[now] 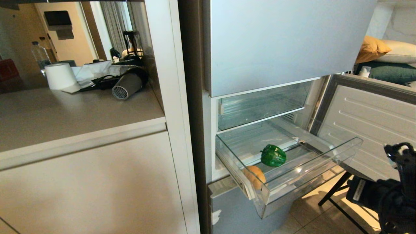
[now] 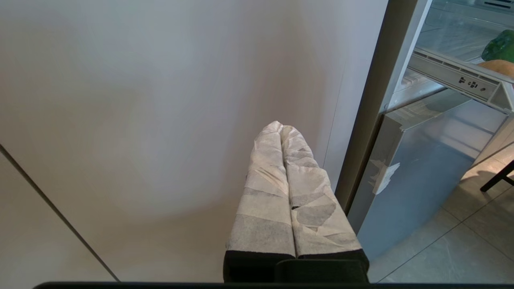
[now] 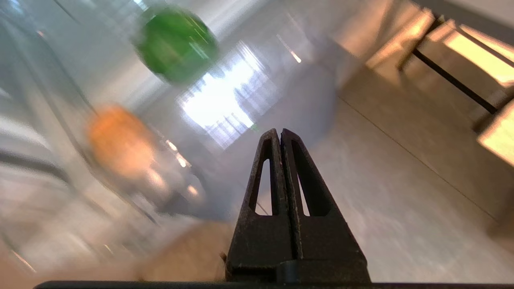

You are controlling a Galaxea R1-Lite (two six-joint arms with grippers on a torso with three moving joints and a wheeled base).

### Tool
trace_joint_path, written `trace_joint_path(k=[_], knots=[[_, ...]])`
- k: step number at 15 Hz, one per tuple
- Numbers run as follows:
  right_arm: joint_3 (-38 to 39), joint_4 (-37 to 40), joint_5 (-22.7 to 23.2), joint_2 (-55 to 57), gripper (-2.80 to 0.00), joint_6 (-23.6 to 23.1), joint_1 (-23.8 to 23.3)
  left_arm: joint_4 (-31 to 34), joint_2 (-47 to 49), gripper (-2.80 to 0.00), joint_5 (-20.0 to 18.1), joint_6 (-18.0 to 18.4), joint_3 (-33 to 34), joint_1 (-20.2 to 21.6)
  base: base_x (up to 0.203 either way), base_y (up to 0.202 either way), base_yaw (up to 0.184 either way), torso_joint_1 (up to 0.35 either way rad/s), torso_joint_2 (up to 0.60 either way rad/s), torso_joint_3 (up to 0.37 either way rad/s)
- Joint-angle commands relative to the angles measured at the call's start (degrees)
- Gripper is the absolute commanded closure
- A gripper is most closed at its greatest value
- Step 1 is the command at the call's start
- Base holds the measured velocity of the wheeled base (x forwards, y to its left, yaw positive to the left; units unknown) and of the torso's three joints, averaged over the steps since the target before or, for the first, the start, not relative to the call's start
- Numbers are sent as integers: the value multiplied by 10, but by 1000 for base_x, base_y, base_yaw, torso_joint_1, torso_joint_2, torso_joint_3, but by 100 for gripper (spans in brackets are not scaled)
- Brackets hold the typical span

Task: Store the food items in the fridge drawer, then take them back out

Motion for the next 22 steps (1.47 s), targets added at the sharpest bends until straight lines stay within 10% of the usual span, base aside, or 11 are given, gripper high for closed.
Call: trace_joint_path(k=[1,22], knots=[[37,-2,-2,-42,0,5,-2,0,0,0,0,0,0,0,0,0,0,0,0,0],[-182,-123,69,370,0,0,-71,0,0,0,0,0,0,0,0,0,0,0,0,0]])
